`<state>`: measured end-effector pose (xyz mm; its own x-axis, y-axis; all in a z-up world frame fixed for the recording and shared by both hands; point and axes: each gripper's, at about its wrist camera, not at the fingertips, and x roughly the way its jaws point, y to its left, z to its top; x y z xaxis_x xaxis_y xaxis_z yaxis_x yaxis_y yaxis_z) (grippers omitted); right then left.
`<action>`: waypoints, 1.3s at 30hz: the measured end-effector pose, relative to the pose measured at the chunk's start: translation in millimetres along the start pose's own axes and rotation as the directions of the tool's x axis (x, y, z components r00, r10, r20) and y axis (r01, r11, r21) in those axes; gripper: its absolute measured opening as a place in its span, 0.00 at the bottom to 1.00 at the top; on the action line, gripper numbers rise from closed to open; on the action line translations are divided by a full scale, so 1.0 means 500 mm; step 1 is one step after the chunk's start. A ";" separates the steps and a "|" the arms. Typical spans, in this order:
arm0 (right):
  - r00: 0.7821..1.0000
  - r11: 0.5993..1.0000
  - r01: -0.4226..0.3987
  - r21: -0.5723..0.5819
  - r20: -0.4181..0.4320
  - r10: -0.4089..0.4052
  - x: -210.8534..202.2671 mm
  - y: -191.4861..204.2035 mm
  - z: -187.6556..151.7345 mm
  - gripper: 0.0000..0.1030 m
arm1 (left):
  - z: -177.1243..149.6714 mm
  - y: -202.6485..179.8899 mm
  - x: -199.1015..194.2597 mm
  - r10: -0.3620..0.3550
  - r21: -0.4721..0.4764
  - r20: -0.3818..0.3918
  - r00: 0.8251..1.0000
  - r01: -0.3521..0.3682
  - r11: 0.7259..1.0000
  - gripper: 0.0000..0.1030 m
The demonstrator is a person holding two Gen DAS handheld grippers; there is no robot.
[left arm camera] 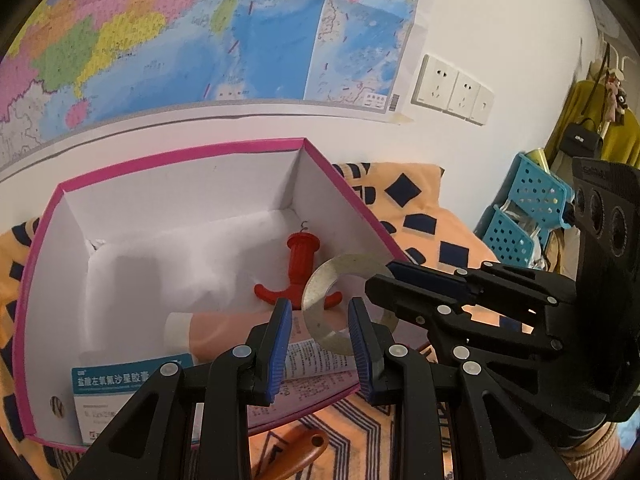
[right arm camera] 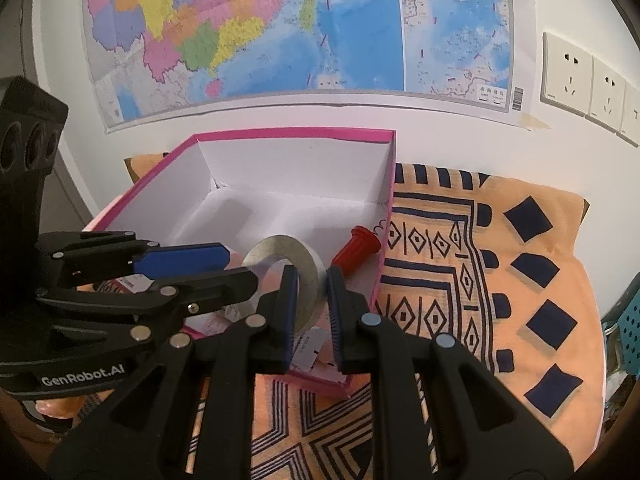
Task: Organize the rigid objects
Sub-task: 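Lower the tape roll into the magenta box and open the right tool, then move the right tool to the handle of the wooden back scratcher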
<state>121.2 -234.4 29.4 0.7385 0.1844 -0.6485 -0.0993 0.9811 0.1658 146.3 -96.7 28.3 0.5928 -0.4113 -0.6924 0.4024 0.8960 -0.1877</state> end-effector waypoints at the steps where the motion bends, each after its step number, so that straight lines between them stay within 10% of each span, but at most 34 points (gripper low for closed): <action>1: 1.000 1.000 0.002 -0.001 -0.004 -0.002 0.002 0.000 0.000 0.17 | 0.000 0.002 0.002 -0.004 -0.003 -0.003 1.000 0.004 1.000 0.27; 20: 0.999 0.999 0.036 0.009 -0.003 -0.036 -0.008 0.010 -0.018 0.33 | -0.015 0.026 -0.009 0.031 -0.001 0.013 0.999 -0.031 1.000 0.31; 30: 0.988 0.992 -0.129 0.011 0.085 0.128 -0.093 0.045 -0.058 0.34 | -0.088 0.029 -0.126 0.091 0.067 0.132 0.987 -0.101 0.993 0.50; 39: 0.971 0.973 -0.221 0.060 -0.077 0.225 -0.020 0.077 -0.147 0.43 | -0.190 0.086 -0.161 0.166 -0.015 0.088 0.982 -0.165 0.986 0.52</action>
<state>61.1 -194.2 -12.3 0.6434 0.4046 -0.6499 -0.2201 0.9109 0.3491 49.6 -9.3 10.0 0.7102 -0.2701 -0.6501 0.2886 0.9540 -0.0811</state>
